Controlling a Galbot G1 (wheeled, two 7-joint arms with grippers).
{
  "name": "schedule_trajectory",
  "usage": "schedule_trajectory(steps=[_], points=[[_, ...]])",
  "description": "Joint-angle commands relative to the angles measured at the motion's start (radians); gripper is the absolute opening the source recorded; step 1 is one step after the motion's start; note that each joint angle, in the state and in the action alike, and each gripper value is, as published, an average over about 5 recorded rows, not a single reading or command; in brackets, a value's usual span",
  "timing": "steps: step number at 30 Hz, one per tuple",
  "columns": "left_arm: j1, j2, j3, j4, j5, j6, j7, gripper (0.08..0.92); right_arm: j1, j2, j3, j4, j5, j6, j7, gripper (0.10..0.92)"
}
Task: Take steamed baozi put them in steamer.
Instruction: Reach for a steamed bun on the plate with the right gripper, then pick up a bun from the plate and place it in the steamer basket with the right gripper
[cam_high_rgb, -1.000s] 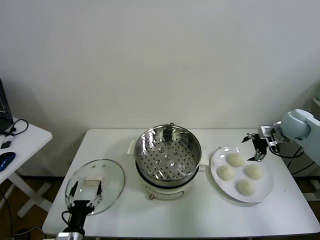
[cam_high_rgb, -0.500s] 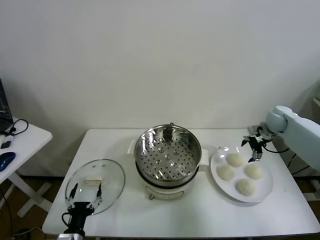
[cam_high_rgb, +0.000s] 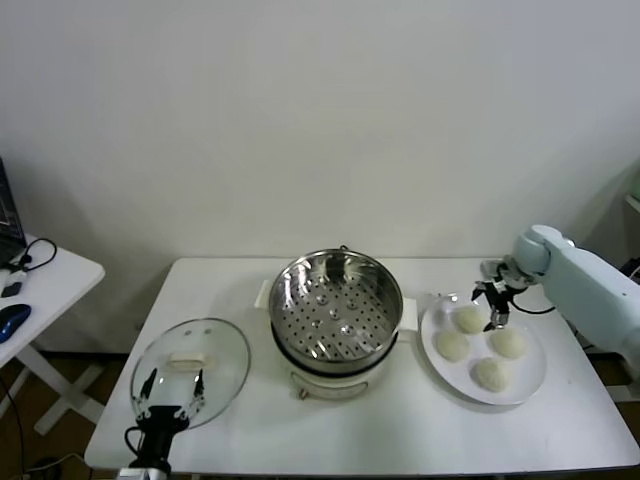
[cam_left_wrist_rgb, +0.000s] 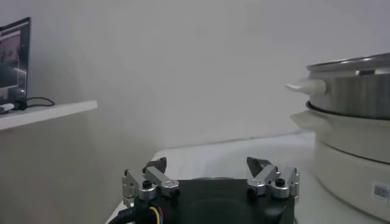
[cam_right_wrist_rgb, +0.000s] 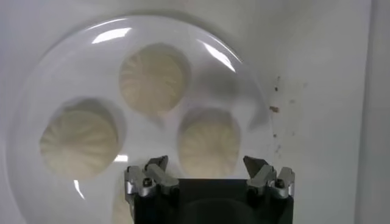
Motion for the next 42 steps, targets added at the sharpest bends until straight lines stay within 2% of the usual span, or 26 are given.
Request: schedule_trajectory(steps=[1,5,11,17,22,30,36,42], points=[[-0.005,0.002,0.0,0.007,-0.002,0.0,0.0,0.823,-0.027,0.035,0.045,-0.057,-0.033,0.014,0.011,0.823],[-0.006,0.003,0.001,0.007,0.0,0.0,0.0,0.823,-0.034,0.04,0.056,-0.058,-0.033,0.018,0.021,0.816],[-0.008,0.006,0.0,0.007,-0.001,0.0,-0.002,0.823,-0.029,0.039,0.052,-0.049,-0.035,0.024,0.037,0.726],[-0.005,0.006,-0.002,0.005,-0.002,-0.002,-0.004,0.823,-0.005,0.014,0.008,0.008,-0.017,0.026,0.03,0.685],[0.002,0.008,-0.008,-0.003,-0.002,-0.005,-0.005,0.823,0.143,-0.084,-0.17,0.155,0.111,0.032,0.021,0.666],[0.005,0.003,-0.004,-0.006,0.001,-0.006,-0.006,0.823,0.676,-0.199,-0.653,0.466,0.382,0.079,0.008,0.661],[0.01,0.003,-0.002,-0.002,0.005,-0.012,-0.008,0.823,0.902,-0.136,-0.758,0.634,0.481,0.141,0.026,0.658],[0.012,0.001,-0.005,0.0,0.013,-0.018,-0.01,0.823,0.948,0.002,-0.725,0.77,0.441,0.237,0.075,0.651]])
